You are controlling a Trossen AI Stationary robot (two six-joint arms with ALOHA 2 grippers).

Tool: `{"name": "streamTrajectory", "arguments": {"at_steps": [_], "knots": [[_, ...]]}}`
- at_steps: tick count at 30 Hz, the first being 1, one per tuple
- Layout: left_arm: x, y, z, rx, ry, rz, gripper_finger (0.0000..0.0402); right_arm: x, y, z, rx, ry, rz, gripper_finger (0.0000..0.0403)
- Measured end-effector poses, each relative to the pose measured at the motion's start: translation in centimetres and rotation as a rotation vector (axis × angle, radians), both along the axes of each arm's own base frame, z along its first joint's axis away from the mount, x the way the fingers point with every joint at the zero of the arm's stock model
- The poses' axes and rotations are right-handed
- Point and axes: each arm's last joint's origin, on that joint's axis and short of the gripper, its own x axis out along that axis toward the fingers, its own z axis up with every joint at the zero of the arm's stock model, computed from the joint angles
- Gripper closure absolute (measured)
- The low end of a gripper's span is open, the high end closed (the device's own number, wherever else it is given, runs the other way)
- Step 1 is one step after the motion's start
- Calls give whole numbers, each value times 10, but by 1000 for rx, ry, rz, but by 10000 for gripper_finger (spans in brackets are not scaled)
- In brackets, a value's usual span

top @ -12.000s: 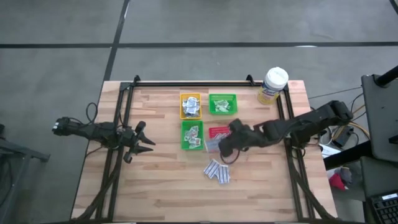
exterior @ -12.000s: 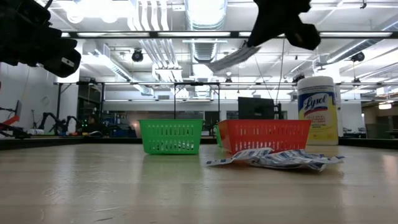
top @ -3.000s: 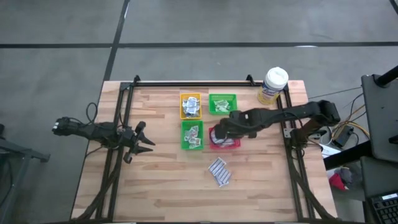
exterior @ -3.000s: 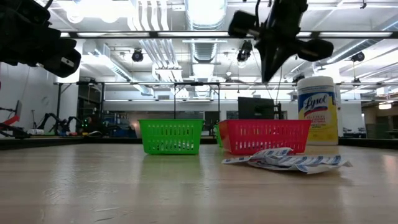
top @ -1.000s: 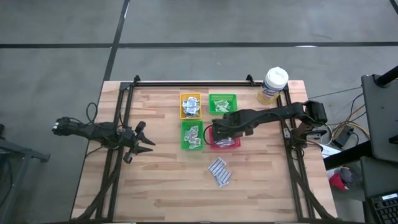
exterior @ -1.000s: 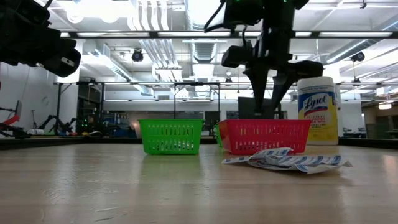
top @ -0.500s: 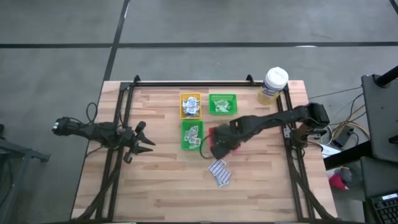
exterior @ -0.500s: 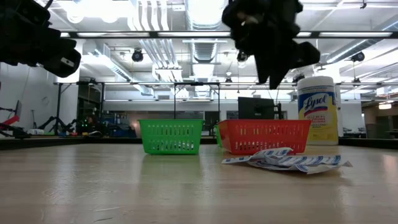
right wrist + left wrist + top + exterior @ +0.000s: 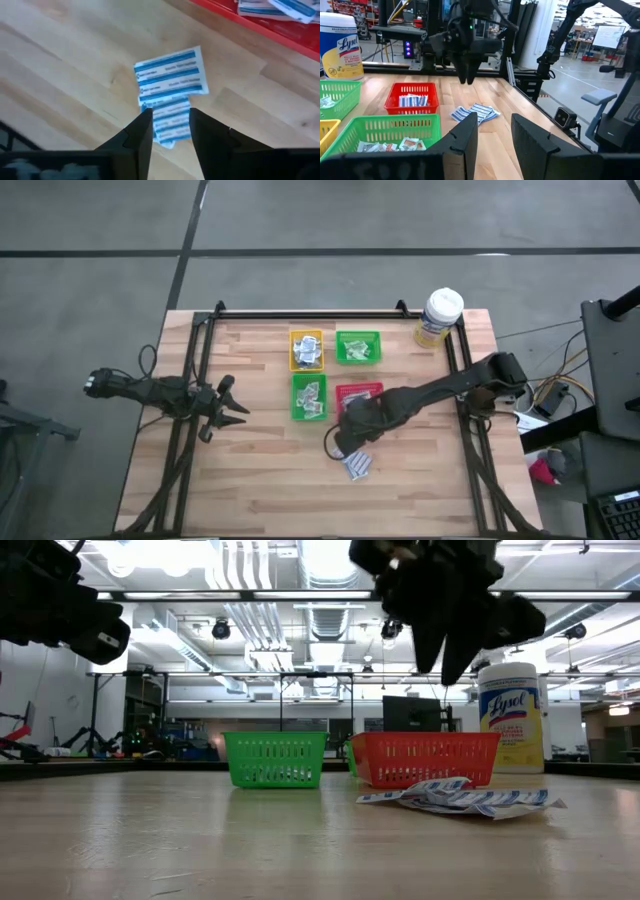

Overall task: Pick & Place First Aid Supplies
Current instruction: Put the blue bandage pack into the red bin

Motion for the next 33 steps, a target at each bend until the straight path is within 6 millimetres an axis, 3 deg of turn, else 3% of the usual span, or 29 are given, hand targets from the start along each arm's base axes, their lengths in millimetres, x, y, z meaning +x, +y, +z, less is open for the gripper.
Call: {"name": "streamTrajectory", "arguments": {"at_steps": [11, 22, 33], "knots": [[0, 0, 0, -9, 2, 0, 287, 12, 3, -43, -8, 131, 31, 218], [0, 0, 0, -18, 4, -5, 287, 18, 1, -75, -36, 225, 54, 204], [0, 0, 0, -28, 7, -5, 287, 17, -10, -68, -63, 205, 34, 204]]}}
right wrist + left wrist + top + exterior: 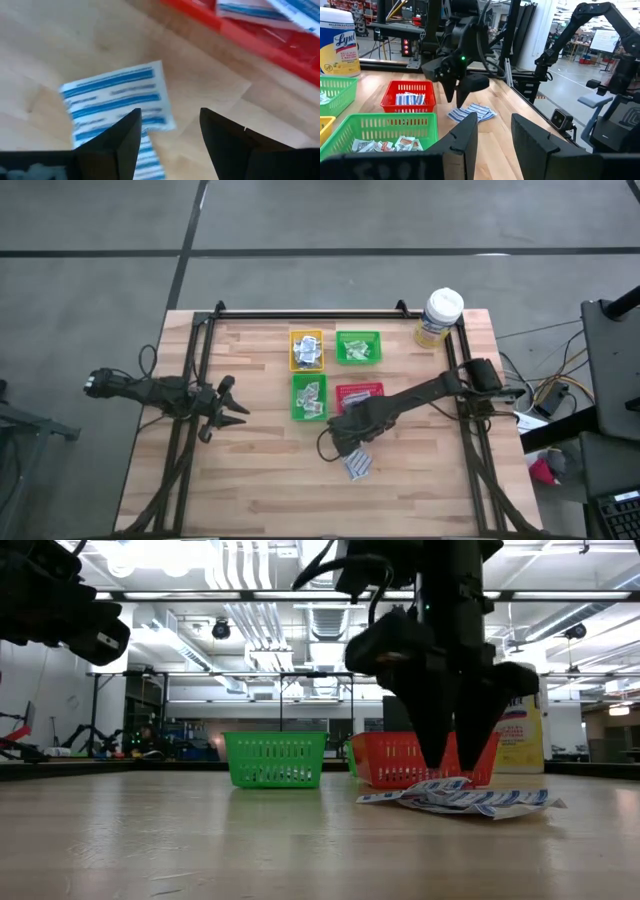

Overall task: Pick & Place First Aid Supplies
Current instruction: Put the blue bandage pack into the red bin

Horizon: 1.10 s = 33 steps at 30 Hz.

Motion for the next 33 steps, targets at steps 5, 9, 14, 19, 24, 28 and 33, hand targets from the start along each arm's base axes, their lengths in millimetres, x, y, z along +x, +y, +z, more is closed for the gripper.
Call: {"name": "streamTrajectory", "arguments": {"at_steps": [5, 9, 14, 19, 24, 28, 33], "knots": [[0, 0, 0, 2, 0, 0, 287, -3, -6, -10, -5, 13, 0, 210], [0, 0, 0, 2, 0, 0, 287, -5, -9, -16, 5, 9, 5, 222], [0, 0, 0, 2, 0, -1, 287, -5, -10, -22, 31, -21, 2, 244], [0, 0, 0, 2, 1, -1, 287, -7, -11, -25, 38, -17, -9, 279], [0, 0, 0, 2, 1, 0, 287, -8, -11, -22, 35, -22, -9, 321], [0, 0, 0, 1, 1, 0, 287, -7, -11, -19, 28, -54, -9, 350], [0, 0, 0, 1, 1, -1, 287, -9, -11, -18, 16, -49, -7, 378]]}}
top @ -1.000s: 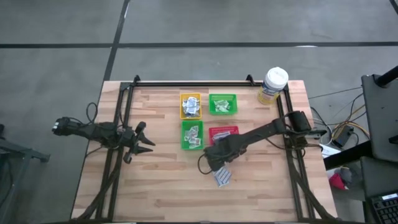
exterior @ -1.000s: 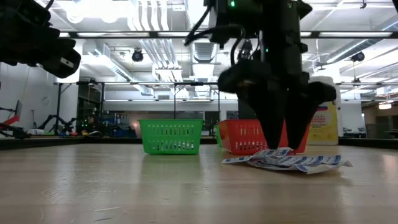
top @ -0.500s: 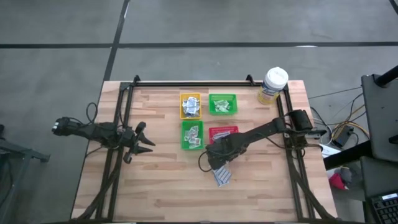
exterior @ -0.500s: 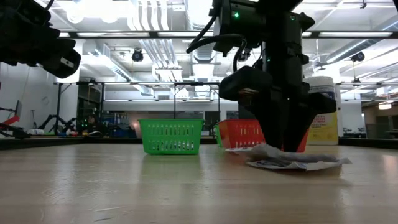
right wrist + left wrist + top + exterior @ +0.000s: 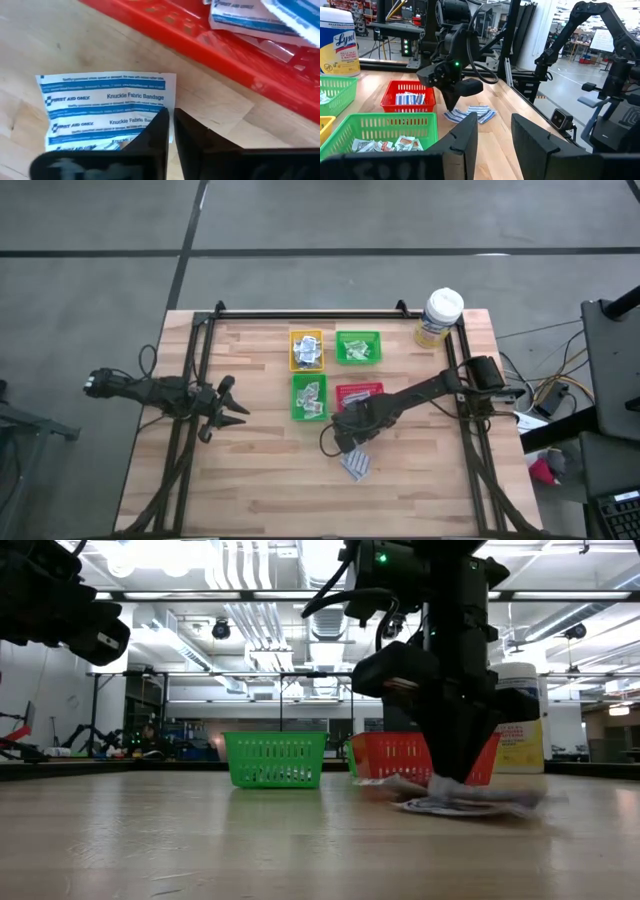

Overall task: Pick & Place First Aid Supplies
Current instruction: Put the blue bandage pack into the red bin

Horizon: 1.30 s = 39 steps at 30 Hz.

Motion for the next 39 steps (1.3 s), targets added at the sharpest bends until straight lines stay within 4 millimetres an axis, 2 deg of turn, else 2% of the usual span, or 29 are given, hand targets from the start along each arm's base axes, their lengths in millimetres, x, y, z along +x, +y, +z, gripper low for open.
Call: {"name": "streamTrajectory", "arguments": {"at_steps": [3, 11, 16, 26, 32, 39], "knots": [[0, 0, 0, 0, 0, 0, 287, -2, 0, -1, -2, 9, -4, 391], [0, 0, 0, -1, 0, 0, 287, -4, -1, -3, -4, 23, -8, 394], [0, 0, 0, -2, 1, 0, 287, -13, -1, -3, -13, 114, -26, 394], [0, 0, 0, 2, 1, 0, 287, -23, 13, 18, 67, 105, 17, 394], [0, 0, 0, 5, 1, 0, 287, -31, 20, 17, 121, 158, 47, 394], [0, 0, 0, 5, 1, 0, 287, -37, 24, 22, 96, 174, 14, 394]]}}
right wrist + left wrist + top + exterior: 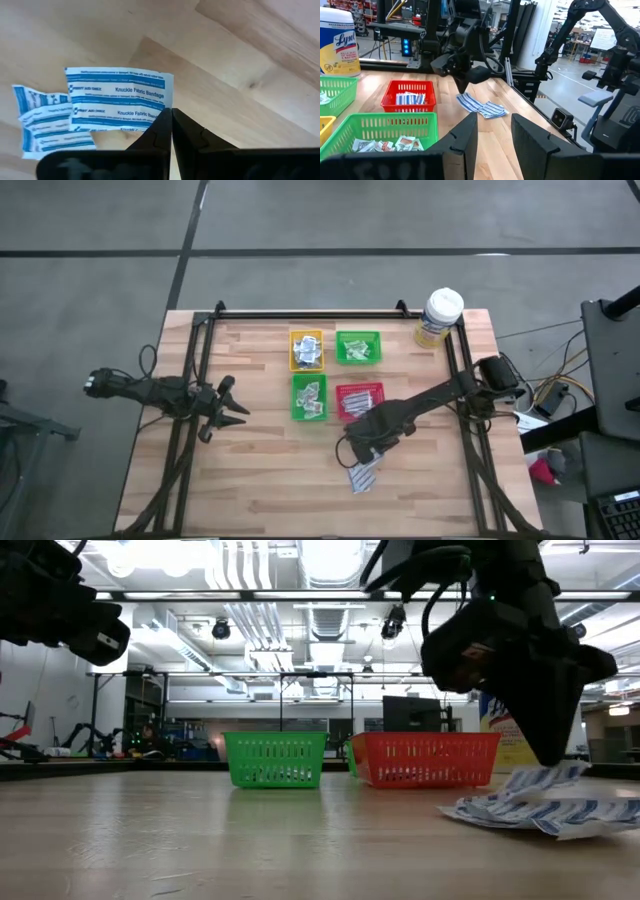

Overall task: Pick & Place First Aid Supplies
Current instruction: Put the blue bandage pack into the red bin

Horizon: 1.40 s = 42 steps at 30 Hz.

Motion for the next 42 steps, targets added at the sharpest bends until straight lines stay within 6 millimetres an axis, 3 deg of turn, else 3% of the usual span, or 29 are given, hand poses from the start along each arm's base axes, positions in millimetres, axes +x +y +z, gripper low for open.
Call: {"name": "streamTrajectory", "arguments": {"at_steps": [12, 29, 42], "knots": [[0, 0, 0, 1, -1, 0, 287, -18, -8, 19, -103, 63, -30, 394], [0, 0, 0, 10, -5, -1, 287, -38, -16, -8, -187, 150, -19, 394], [0, 0, 0, 8, -7, -1, 287, -40, -16, -10, -181, 154, 12, 394]]}}
